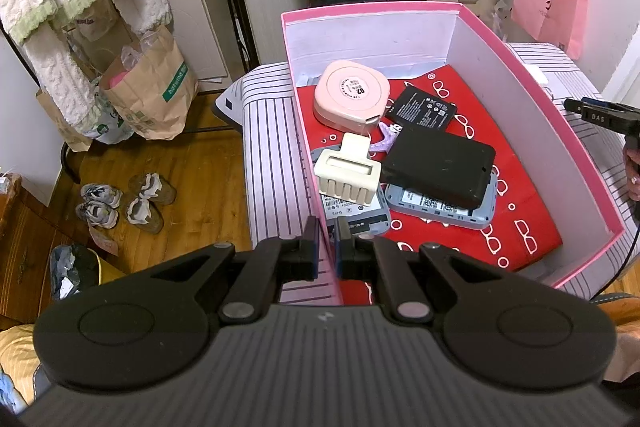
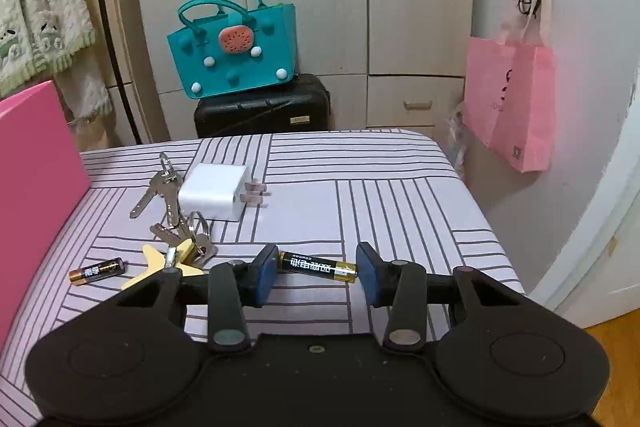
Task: Organize rigid objects
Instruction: 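Grasp the gold AA battery with the right gripper, then carry the AA battery into the box and release it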
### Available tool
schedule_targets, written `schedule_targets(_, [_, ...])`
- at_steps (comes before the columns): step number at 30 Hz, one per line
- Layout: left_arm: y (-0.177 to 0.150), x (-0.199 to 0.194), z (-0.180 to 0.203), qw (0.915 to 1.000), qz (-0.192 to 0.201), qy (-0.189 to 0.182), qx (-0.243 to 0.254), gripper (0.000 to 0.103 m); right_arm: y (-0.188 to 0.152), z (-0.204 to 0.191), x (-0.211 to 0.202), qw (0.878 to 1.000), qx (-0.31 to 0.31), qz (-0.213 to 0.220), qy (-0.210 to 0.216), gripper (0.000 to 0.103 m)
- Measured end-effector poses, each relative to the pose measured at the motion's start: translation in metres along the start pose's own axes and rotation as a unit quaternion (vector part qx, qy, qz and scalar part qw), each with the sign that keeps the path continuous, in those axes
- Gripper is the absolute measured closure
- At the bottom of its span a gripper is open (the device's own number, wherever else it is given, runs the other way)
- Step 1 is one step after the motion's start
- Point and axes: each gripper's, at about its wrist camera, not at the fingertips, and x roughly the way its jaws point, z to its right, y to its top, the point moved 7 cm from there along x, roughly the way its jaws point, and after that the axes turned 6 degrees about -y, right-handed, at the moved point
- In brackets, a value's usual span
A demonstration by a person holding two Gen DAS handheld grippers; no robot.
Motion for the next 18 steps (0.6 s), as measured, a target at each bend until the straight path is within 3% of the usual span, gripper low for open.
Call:
schedule_targets(5, [0.0, 0.001, 0.0, 1.0, -0.001, -0.001, -0.002, 0.096, 0.006, -0.004, -0.007, 1.0, 0.013, -0.006, 0.024, 0.055])
schedule_targets(11, [-0.001, 0.001, 0.0, 1.0, -0.005, 0.002, 0.006, 0.096, 0.03, -0.016, -0.041, 0.999, -0.016, 0.004, 0.04, 0.055])
schedule_targets(18, [-0.001, 0.001, 0.001, 0.9999, -0.014, 0.001, 0.008, 0.097, 0.073, -0.057, -0.101, 0.99, -0.05, -0.004, 0.135, 0.055])
